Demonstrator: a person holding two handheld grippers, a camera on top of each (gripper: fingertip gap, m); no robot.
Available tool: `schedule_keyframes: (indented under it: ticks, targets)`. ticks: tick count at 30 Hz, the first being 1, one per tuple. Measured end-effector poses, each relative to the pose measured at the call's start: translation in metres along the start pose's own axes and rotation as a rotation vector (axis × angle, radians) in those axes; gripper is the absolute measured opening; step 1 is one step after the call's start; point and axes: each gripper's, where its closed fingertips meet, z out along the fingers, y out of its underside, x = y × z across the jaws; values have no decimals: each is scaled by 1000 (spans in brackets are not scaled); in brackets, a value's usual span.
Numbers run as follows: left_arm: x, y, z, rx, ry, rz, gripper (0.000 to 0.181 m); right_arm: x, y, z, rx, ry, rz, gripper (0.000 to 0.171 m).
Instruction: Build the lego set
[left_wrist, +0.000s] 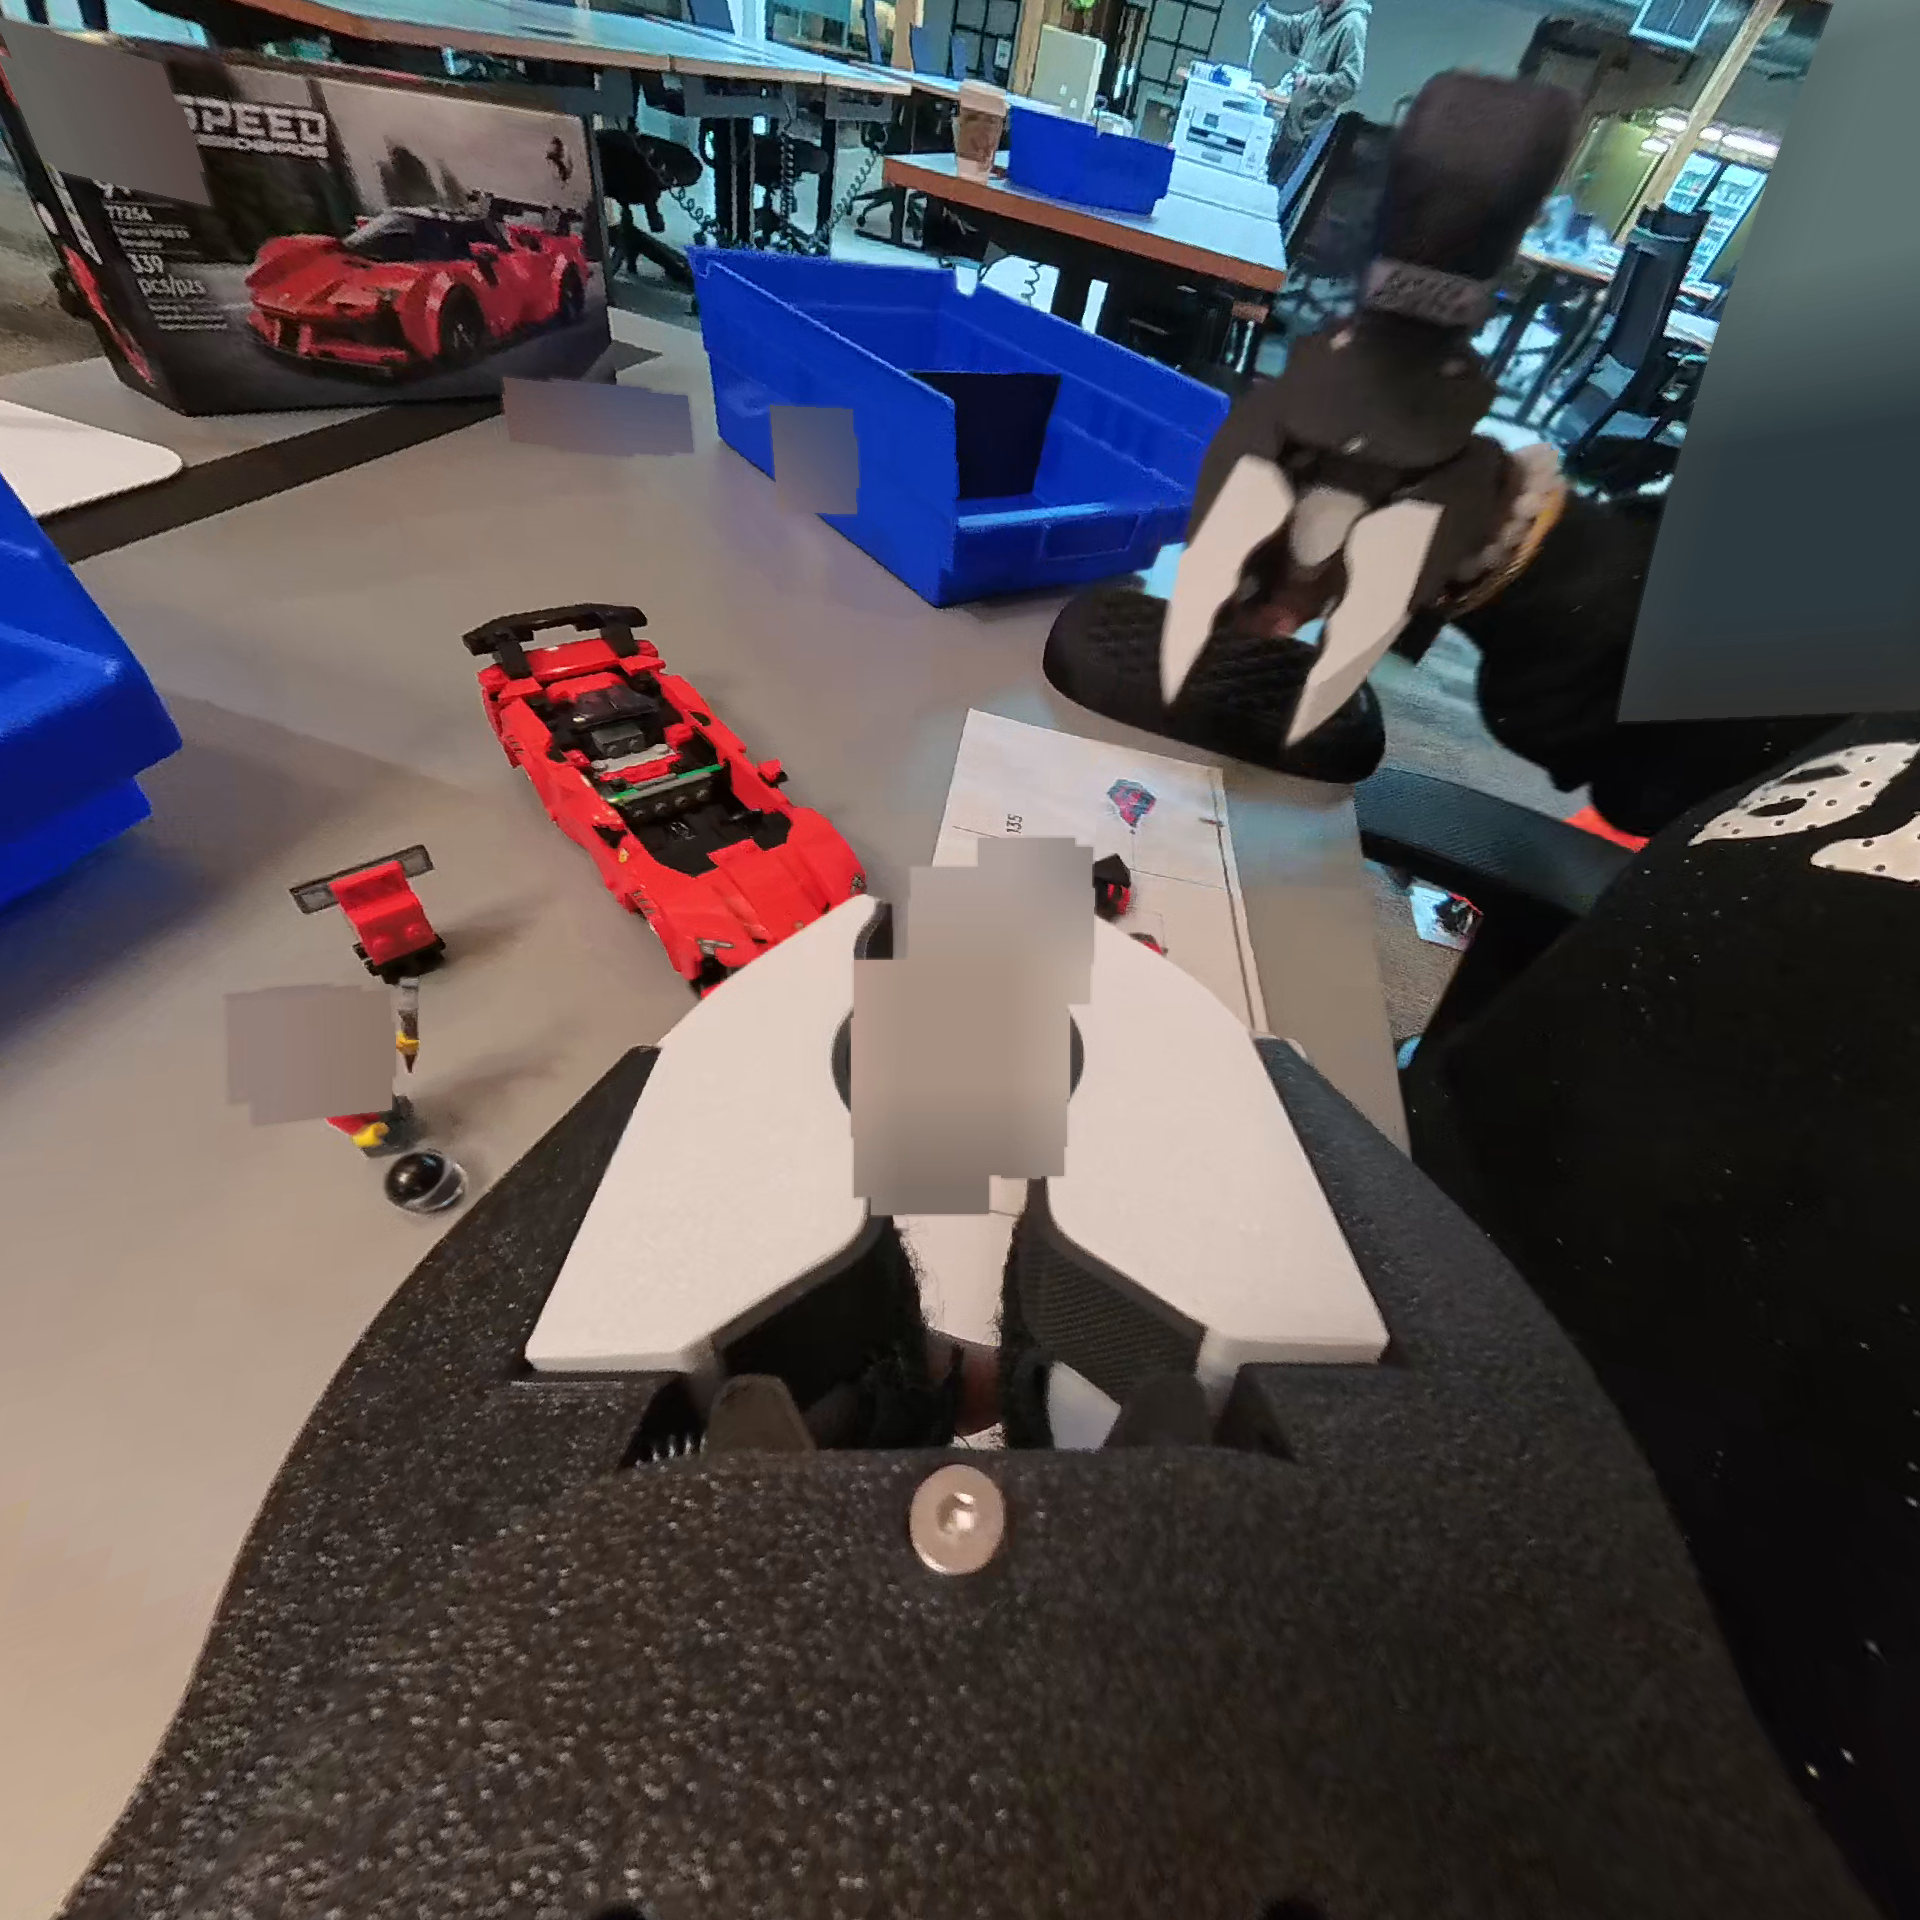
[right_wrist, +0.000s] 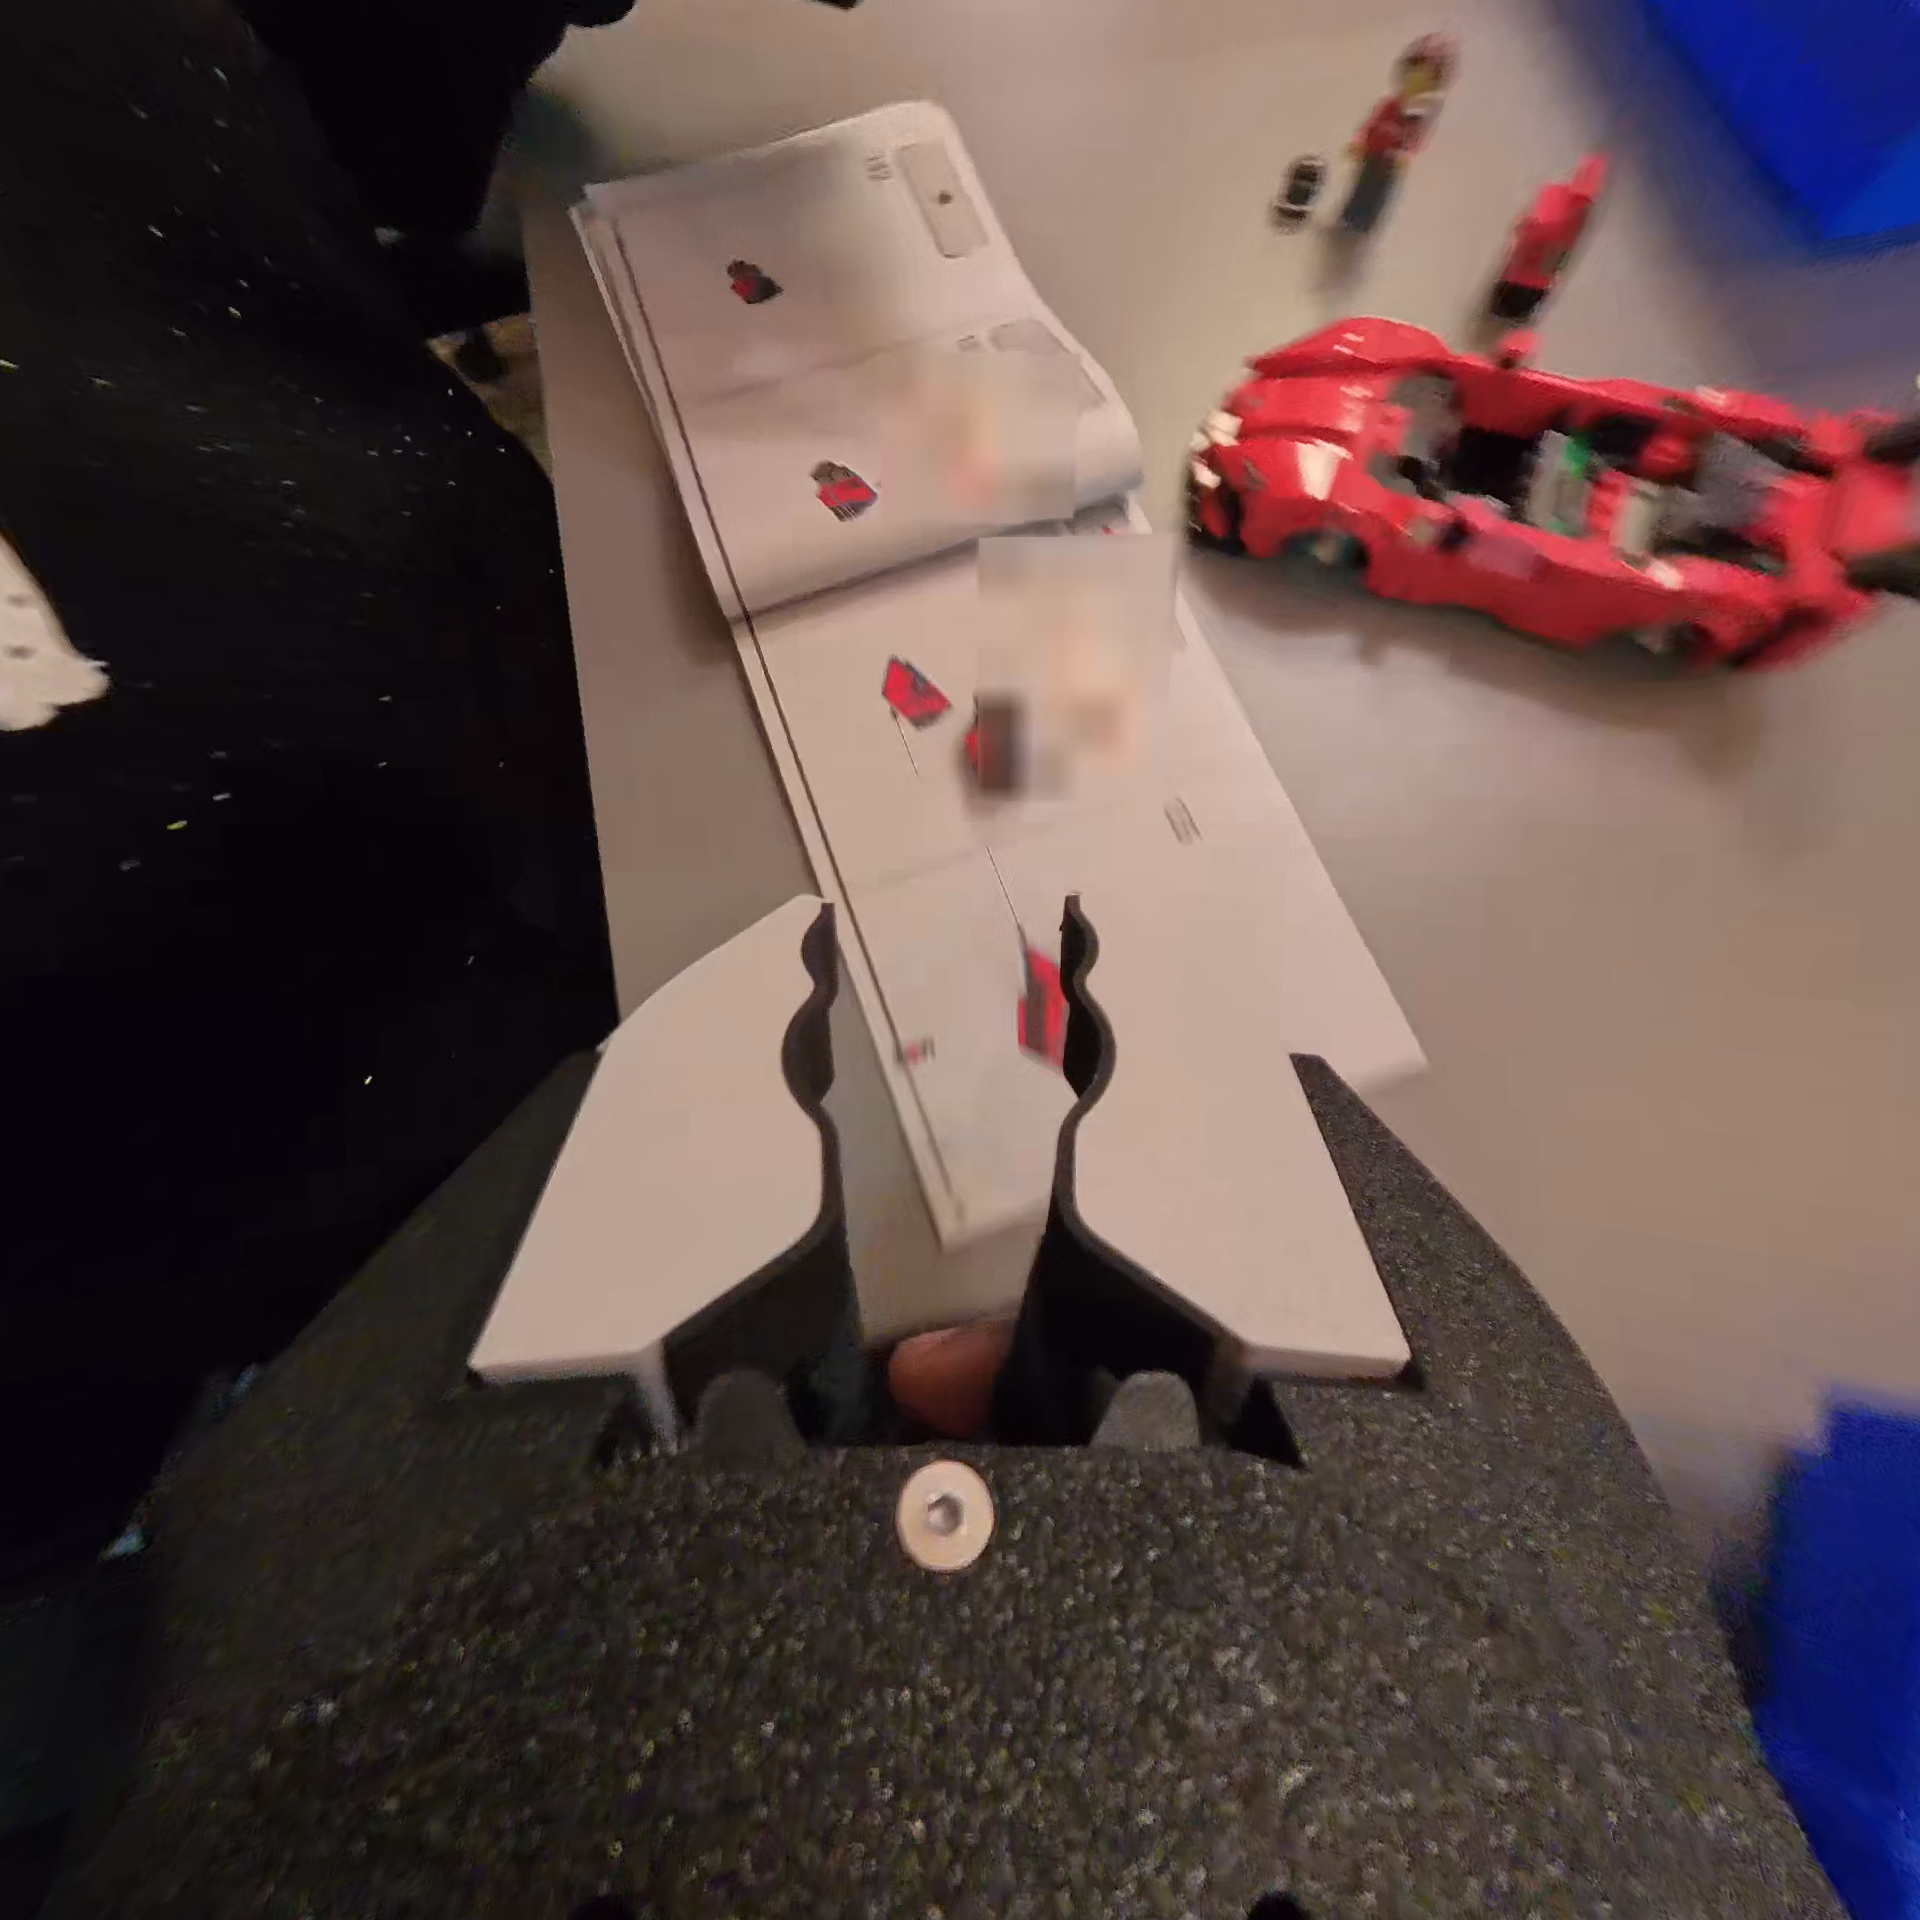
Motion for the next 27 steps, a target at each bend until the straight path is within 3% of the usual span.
schedule_keyframes:
  ticks: [1, 6, 9, 15, 18, 27]
  targets:
    - [-3, -2, 2, -4, -9, -1, 24, 4, 7, -22, -2, 49, 20, 40]
    - [-25, -13, 10, 11, -77, -19, 23, 62, 57, -162, -218, 392, 34, 22]
    - [-35, -27, 16, 69, -100, -47, 23, 107, 77, -206, -395, 393, -6, 2]
    - [-45, -46, 25, 160, -117, -74, 21, 158, 135, -165, -771, 11, -175, 5]
    - [-46, -44, 25, 152, -127, -78, 21, 173, 157, -157, -905, -62, -280, 9]
    - [-53, -31, 20, 120, -134, -100, 20, 180, 178, -143, -956, -144, -338, 10]
